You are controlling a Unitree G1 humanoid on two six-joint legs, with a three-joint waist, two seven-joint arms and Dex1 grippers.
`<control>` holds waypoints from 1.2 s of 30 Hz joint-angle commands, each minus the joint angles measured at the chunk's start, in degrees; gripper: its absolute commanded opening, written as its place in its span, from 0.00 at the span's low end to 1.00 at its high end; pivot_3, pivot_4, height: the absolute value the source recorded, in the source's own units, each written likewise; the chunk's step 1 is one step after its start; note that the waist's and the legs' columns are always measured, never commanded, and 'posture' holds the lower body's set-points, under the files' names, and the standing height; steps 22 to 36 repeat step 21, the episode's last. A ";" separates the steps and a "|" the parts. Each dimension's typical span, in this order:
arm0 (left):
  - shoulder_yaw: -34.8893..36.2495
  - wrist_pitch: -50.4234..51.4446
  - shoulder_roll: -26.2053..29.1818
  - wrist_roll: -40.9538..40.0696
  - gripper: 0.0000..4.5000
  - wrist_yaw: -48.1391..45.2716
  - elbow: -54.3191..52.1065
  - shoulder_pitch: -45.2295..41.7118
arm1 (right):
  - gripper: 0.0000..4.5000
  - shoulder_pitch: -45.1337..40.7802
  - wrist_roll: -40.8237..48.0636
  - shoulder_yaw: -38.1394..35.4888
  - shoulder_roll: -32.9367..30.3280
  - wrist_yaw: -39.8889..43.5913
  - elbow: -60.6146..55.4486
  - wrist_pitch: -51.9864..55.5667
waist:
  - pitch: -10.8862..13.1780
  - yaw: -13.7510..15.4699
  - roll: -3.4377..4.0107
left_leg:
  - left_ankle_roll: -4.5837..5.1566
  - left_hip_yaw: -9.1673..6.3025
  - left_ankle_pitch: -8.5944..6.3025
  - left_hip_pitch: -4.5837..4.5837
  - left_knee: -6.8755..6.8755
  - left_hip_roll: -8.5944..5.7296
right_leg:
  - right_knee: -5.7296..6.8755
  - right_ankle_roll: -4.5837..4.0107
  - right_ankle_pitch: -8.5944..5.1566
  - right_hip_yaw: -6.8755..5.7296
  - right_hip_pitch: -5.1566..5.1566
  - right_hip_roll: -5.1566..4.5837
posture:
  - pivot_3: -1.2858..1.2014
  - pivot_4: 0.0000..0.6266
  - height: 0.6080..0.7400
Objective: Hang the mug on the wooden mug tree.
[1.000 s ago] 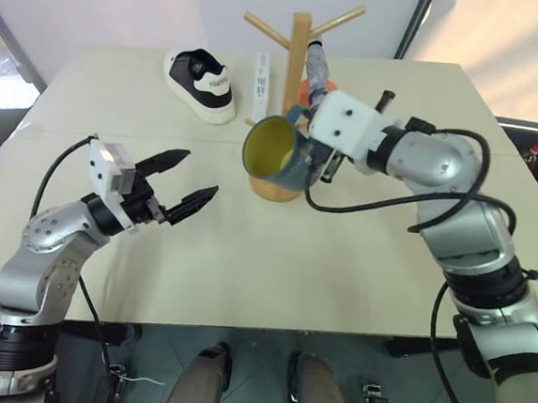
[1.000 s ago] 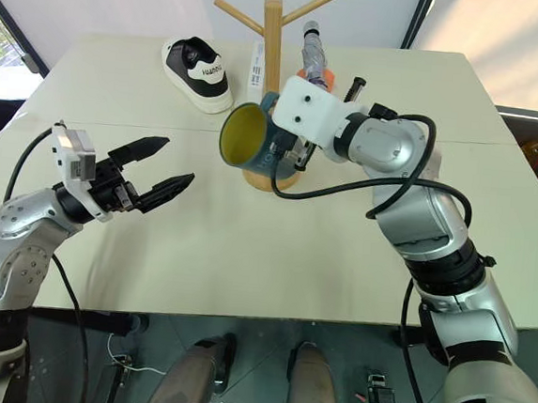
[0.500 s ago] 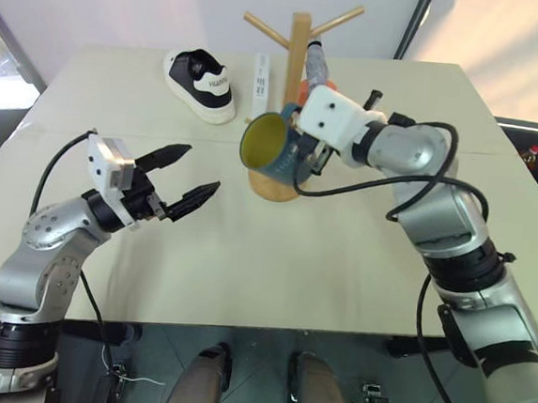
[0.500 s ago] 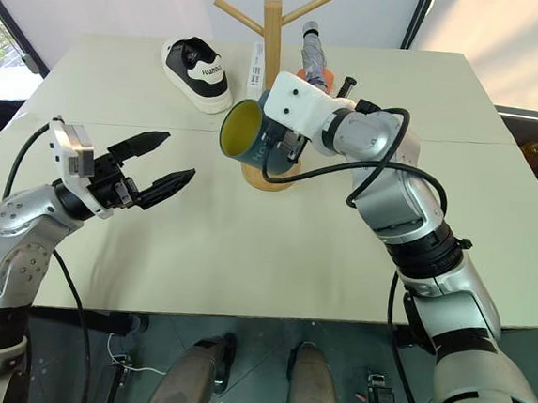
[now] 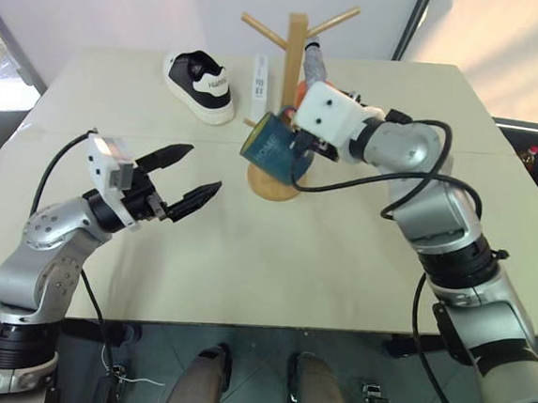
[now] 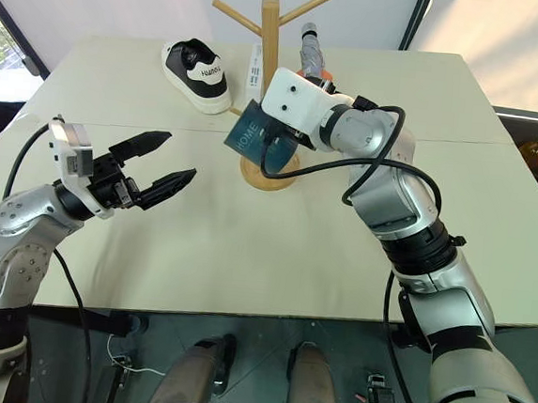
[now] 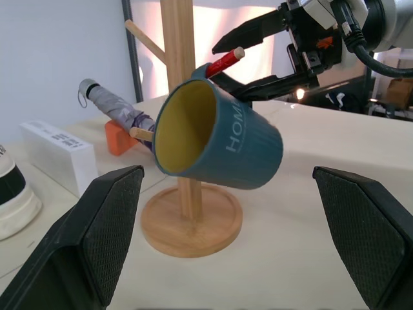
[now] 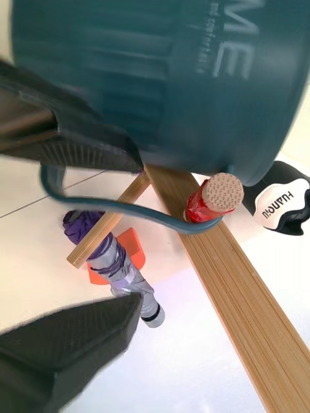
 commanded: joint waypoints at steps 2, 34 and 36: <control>1.52 0.10 0.15 -0.65 1.00 1.16 -0.84 -0.93 | 0.64 1.37 5.45 -10.05 -2.95 1.76 -3.82 -2.24 | 0.00 0.31 -0.02 | 0.00 0.00 0.00 -0.02 0.00 0.00 | -0.01 0.00 0.00 0.00 0.00 0.00 | 0.52 0.24 1.00; 5.60 -9.02 -8.11 9.67 1.00 15.19 18.16 2.86 | 0.64 32.17 31.45 -35.63 8.66 -0.07 12.03 -20.51 | -0.08 0.17 -0.16 | 0.01 0.05 0.00 0.67 0.06 0.15 | -0.04 -0.35 -0.04 0.06 0.69 0.14 | 0.52 0.24 1.00; 5.60 -9.02 -8.11 9.67 1.00 15.19 18.16 2.86 | 0.64 32.17 31.45 -35.63 8.66 -0.07 12.03 -20.51 | -0.08 0.17 -0.16 | 0.01 0.05 0.00 0.67 0.06 0.15 | -0.04 -0.35 -0.04 0.06 0.69 0.14 | 0.52 0.24 1.00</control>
